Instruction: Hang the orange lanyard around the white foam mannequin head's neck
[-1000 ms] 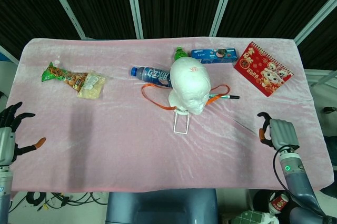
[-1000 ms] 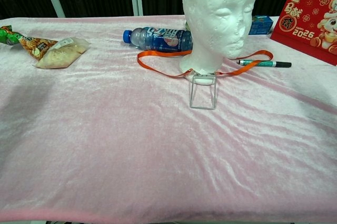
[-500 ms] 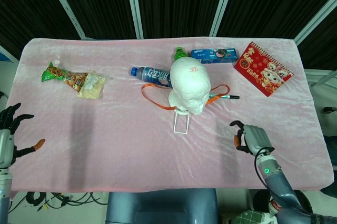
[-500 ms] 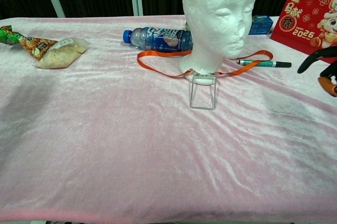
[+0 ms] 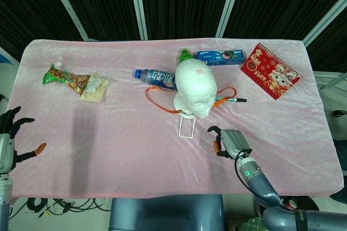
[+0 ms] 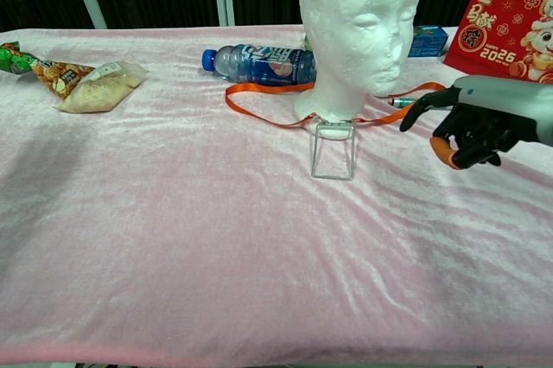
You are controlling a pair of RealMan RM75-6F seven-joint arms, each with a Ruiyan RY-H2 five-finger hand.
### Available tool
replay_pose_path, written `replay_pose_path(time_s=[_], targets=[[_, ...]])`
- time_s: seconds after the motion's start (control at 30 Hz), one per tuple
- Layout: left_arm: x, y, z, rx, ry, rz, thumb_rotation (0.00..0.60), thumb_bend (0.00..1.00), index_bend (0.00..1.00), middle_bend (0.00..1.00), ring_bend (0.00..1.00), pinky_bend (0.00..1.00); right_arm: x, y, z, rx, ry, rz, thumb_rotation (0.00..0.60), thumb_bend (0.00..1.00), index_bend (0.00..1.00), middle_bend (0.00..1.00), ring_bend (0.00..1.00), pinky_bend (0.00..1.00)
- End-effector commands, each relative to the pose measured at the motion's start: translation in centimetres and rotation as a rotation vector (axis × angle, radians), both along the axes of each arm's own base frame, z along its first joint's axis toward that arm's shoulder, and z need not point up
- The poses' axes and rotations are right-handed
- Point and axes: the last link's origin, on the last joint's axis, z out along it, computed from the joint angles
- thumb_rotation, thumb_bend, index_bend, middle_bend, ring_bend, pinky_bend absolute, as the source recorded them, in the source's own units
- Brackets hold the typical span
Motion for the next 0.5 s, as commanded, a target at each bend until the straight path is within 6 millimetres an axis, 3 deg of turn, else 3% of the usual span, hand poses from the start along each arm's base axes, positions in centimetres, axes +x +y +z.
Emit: replay_pose_path(time_s=[0.03, 0.5], targets=[[0.0, 0.0, 0.0, 0.001, 0.0, 0.001, 0.6, 0.12, 0.3, 0.07, 0.0, 0.0, 0.3, -1.0, -1.6, -0.011, 0.076, 0.047, 0.6, 0.6, 0.27, 0.71, 0.76, 0.74], [-0.1, 0.1, 0.1, 0.008, -0.003, 0.008, 0.6, 0.12, 0.3, 0.07, 0.0, 0.0, 2.2, -1.8, -5.9, 0.031, 0.079, 0.059, 0.6, 0.6, 0.27, 0.72, 0.76, 0.74]])
